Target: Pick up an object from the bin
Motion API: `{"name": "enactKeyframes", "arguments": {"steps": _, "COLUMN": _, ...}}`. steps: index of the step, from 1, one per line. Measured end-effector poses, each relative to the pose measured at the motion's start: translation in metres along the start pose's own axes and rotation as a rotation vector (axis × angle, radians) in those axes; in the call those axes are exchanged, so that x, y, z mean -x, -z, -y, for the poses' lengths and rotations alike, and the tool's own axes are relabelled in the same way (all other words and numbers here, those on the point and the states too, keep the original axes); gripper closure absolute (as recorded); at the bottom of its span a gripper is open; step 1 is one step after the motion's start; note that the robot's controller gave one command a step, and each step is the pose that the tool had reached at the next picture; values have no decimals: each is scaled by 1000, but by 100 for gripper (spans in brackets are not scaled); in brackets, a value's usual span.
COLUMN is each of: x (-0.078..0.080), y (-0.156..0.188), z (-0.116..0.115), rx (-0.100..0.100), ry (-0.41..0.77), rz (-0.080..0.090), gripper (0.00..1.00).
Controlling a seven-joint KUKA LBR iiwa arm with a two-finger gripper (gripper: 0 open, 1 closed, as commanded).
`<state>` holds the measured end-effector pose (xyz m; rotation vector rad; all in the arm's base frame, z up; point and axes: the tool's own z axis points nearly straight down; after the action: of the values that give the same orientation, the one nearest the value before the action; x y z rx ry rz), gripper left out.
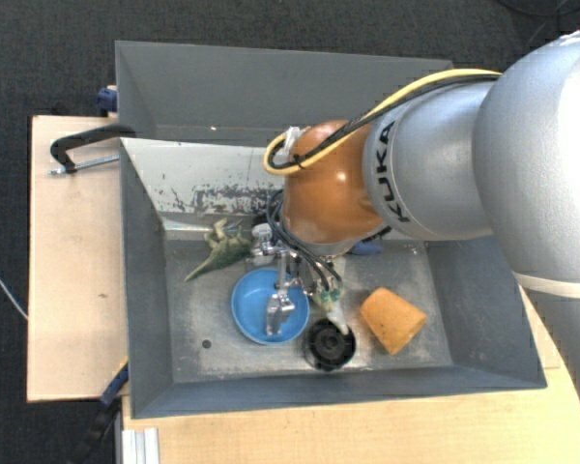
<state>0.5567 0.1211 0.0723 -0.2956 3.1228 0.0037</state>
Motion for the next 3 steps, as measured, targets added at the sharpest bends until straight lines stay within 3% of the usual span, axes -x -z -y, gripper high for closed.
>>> {"name": "enactKeyframes", "arguments": {"steps": 1, "x": -12, "y": 30, "z": -11, "rx": 1, "ry": -59, "rz": 2, "gripper": 0}}
{"name": "enactKeyframes", "arguments": {"steps": 2, "x": -2, "y": 29, "z": -10, "rx": 0, "ry": -161, "rz": 1, "gripper": 0}}
{"name": "enactKeyframes", "arguments": {"steps": 3, "x": -1, "y": 1, "z": 0, "rx": 1, "ry": -153, "rz": 1, "gripper": 0}}
